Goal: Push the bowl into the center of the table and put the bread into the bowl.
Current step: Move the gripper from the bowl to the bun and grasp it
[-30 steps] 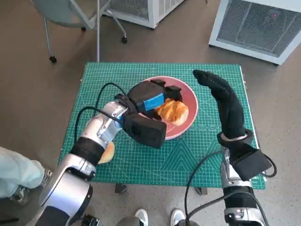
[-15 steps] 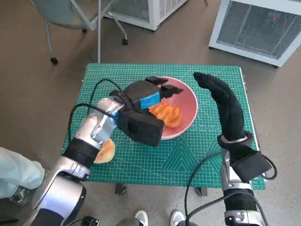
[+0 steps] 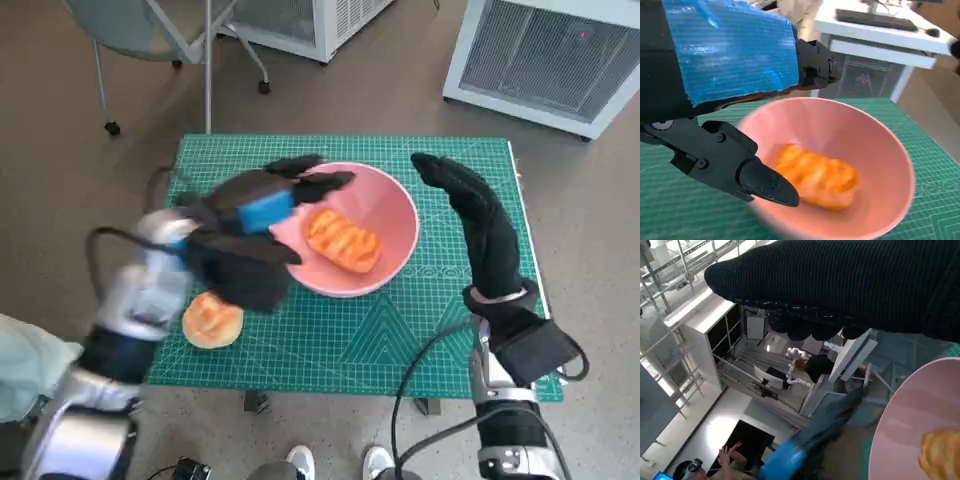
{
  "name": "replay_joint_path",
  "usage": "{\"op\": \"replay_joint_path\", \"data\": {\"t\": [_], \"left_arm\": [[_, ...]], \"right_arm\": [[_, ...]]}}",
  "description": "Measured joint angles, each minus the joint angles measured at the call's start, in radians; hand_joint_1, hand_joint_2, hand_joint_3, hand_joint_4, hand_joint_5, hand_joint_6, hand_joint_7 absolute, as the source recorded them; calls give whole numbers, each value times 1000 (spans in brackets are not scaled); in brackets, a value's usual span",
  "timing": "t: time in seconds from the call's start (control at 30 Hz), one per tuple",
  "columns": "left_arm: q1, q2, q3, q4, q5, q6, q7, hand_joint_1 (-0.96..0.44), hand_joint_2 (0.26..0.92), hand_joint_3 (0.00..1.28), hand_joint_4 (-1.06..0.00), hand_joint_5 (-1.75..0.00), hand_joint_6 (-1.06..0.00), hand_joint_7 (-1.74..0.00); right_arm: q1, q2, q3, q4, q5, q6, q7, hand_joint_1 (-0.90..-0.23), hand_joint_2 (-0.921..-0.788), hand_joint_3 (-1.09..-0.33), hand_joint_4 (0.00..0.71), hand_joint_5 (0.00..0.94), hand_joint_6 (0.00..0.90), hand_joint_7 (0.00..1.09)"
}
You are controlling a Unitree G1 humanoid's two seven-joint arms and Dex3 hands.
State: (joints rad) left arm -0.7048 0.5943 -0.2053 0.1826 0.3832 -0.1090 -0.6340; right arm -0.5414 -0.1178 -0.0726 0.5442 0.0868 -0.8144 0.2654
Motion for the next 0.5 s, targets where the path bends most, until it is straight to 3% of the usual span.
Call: {"op": "replay_joint_path", "data": {"t": [0.37, 0.5], "left_arm": [[139, 164, 74, -131, -36, 62, -110, -404, 793, 0, -78, -11, -197, -15], [204, 204, 83, -170, -35, 78, -132, -336, 761, 0, -93, -5, -234, -20]], "right_arm": [[0, -1, 3, -9, 21, 12, 13, -735, -921, -841, 90, 1, -1, 329], [-10, 2, 9, 3, 28, 14, 26, -737, -921, -833, 92, 2, -1, 334]]}}
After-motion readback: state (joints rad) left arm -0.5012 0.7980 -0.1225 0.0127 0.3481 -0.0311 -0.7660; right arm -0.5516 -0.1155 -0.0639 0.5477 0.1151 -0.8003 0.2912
